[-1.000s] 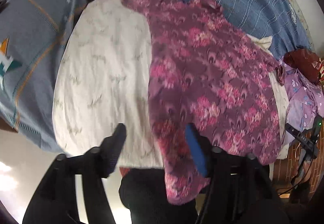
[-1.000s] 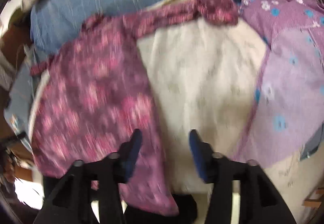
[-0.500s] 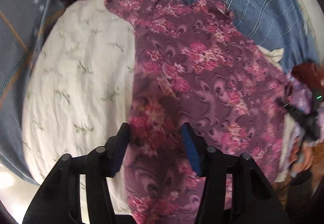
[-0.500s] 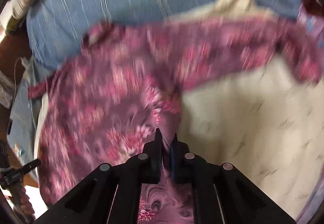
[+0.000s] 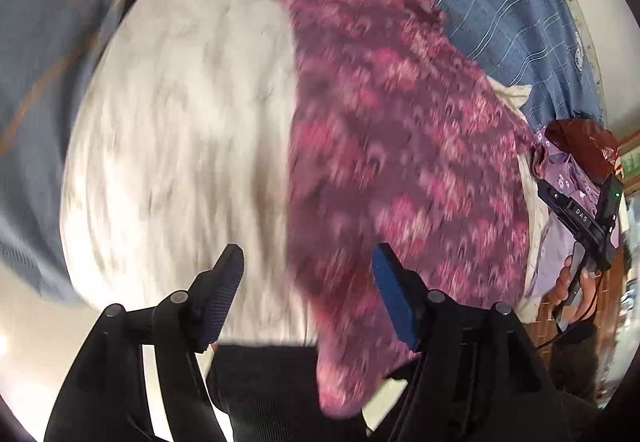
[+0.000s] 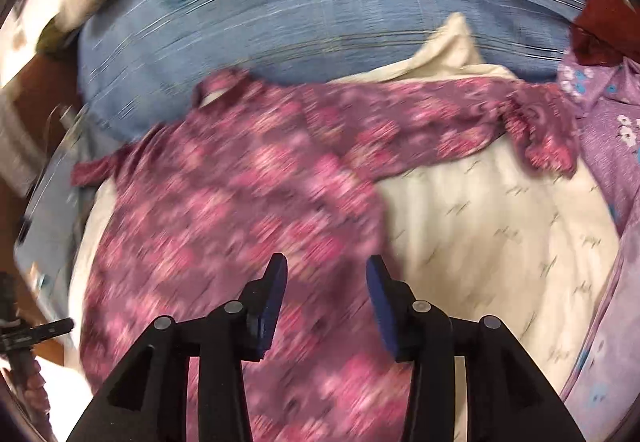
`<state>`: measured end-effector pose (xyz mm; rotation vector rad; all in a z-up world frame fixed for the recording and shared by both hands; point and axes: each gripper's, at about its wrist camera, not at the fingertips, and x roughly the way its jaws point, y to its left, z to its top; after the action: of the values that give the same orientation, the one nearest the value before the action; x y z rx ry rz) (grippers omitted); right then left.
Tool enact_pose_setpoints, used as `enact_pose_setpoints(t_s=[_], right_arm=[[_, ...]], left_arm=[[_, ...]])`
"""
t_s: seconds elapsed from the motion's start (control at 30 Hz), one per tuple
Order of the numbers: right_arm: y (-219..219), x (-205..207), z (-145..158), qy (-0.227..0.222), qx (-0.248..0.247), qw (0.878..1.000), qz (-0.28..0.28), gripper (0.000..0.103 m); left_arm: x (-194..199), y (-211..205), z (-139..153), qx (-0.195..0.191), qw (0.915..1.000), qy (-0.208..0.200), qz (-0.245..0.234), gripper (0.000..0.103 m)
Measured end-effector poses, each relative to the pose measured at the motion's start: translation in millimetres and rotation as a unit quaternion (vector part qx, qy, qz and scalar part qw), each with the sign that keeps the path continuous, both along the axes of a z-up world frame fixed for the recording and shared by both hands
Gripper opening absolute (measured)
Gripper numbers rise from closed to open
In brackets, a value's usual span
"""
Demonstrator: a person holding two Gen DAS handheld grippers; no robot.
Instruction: Fold small clothes
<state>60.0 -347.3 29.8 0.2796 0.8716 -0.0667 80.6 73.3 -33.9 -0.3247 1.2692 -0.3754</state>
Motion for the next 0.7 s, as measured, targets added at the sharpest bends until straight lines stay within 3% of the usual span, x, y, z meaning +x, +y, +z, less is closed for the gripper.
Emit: enact_pose_setpoints(t_s=[0.1,0.17,0.2,0.23,0.3,0.37,0.4,0.43,0.5,0.53,0.57,0.63,0.7], right_arm=[[29,-15,-8,0.014,0.011,0.999,0.03,0.044],[47,-20,-15,0.026,0.027,0.998,0.049,0.044],[53,-22,-19,0.03,0.031,0.997,0.056,0.044],[59,-26,-22,0.034,0.03,0.997,0.061,0.044],[67,-33,-22,0.036,0.025,0.997,0.066,0.044],[70,-40,-19,0.033,0.023,0.997,0.066,0.044],[70,-42,-17,0.031,0.023,0.997,0.064,0.044],[66,-46,-16,0.028,0.025,0.998,0.059,0.044],[59,-48,-19,0.031,0.028,0.998,0.05,0.044],[53,-49,-21,0.035,0.031,0.998,0.041,0.044],[47,-50,-26,0.041,0.034,0.998,0.03,0.044],[36,-52,-32,0.052,0.043,0.998,0.014,0.044],[21,-56,-37,0.054,0.053,0.997,-0.002,0.044]], left_arm=[[-25,6,-32,-0.071,0.9953,0.064,0.015,0.066],[-40,-1,-46,-0.109,0.9903,0.084,0.016,0.064],[-42,-6,-48,-0.115,0.9894,0.089,0.012,0.042],[-44,-14,-45,-0.118,0.9891,0.089,0.002,0.001],[-46,-19,-19,-0.122,0.9905,0.064,-0.006,0.003],[-52,-15,26,-0.091,0.9959,-0.003,0.003,0.003],[-55,-15,45,-0.056,0.9979,-0.034,0.003,0.003],[-59,-18,64,0.028,0.9972,-0.068,0.015,0.003],[-62,-19,75,0.158,0.9821,-0.096,0.033,0.003],[-62,-16,70,0.176,0.9801,-0.086,0.031,0.004],[-62,-10,57,0.171,0.9832,-0.056,0.028,0.004],[-62,3,31,0.133,0.9905,-0.009,0.033,0.004],[-59,10,19,0.112,0.9925,0.015,0.047,0.004]])
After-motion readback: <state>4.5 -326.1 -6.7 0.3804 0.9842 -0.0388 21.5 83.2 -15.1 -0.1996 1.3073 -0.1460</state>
